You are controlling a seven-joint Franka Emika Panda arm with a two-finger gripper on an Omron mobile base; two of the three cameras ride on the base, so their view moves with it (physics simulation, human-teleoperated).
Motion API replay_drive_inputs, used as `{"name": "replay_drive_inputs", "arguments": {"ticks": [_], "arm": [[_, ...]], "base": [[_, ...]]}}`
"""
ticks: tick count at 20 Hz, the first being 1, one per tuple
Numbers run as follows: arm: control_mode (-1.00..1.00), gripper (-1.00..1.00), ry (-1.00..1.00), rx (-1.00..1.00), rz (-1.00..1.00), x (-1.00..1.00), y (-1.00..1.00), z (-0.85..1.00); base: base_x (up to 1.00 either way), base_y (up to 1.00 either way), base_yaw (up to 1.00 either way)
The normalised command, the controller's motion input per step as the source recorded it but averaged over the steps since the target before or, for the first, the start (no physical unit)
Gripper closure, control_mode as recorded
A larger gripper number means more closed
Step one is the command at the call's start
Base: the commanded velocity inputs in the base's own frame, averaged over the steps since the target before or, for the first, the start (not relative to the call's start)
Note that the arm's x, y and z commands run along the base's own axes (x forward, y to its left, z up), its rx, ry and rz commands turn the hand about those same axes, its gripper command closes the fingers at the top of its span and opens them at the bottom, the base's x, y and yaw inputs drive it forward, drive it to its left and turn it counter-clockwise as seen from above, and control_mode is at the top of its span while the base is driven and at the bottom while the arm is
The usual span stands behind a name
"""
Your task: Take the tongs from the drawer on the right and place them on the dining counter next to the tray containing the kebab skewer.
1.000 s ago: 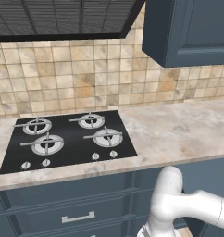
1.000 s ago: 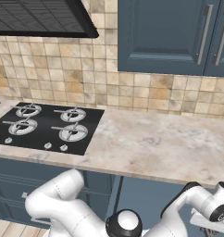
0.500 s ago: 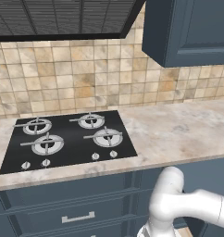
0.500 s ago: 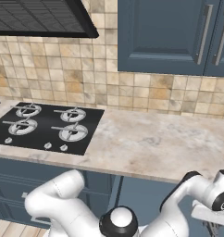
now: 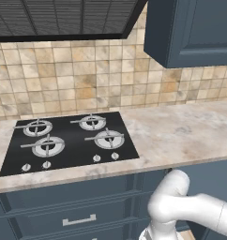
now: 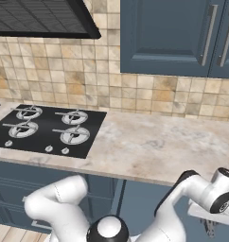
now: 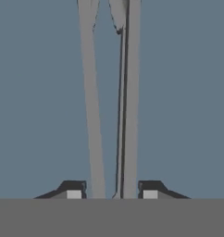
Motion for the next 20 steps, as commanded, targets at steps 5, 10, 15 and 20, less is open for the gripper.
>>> {"name": "replay_drive_inputs", "arguments": {"ticks": [5,10,15,20], "arm": [[-1.00,1.00,-0.17,-0.05,0.00,-0.04,0.41,0.50],[-1.00,1.00,-0.06,-0.03,0.00,-0.29,0.25,0.49],[-1.00,1.00,0.00,-0.02,0.00,-0.47,0.13,0.49],[-1.00,1.00,0.05,-0.01,0.00,-0.50,0.01,0.63]], "base": [[0.00,0.00,0.00],[0.00,0.00,0.00],[0.00,0.00,0.00],[0.00,0.00,0.00]]}}
